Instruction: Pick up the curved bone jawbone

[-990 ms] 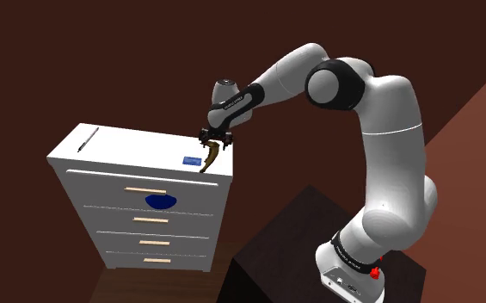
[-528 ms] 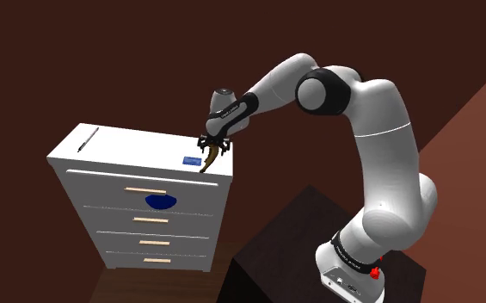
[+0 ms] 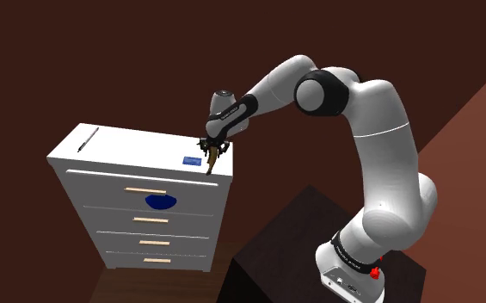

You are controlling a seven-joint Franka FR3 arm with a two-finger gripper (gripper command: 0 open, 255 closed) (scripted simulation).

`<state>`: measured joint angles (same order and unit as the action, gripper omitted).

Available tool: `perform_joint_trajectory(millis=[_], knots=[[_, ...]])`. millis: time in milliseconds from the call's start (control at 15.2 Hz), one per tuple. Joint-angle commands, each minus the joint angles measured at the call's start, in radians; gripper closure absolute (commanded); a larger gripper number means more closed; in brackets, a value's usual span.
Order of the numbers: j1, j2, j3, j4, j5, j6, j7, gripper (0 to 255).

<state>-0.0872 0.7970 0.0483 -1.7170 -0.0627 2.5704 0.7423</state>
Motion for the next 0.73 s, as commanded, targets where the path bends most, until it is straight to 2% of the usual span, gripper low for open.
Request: perform_joint_trajectory(millis=[0, 660], knots=[[0.000, 0.001, 0.000, 0.000, 0.000, 0.000, 0.000, 255], [-0.003, -0.075, 0.004, -0.022, 0.004, -0.054, -0.002, 255]])
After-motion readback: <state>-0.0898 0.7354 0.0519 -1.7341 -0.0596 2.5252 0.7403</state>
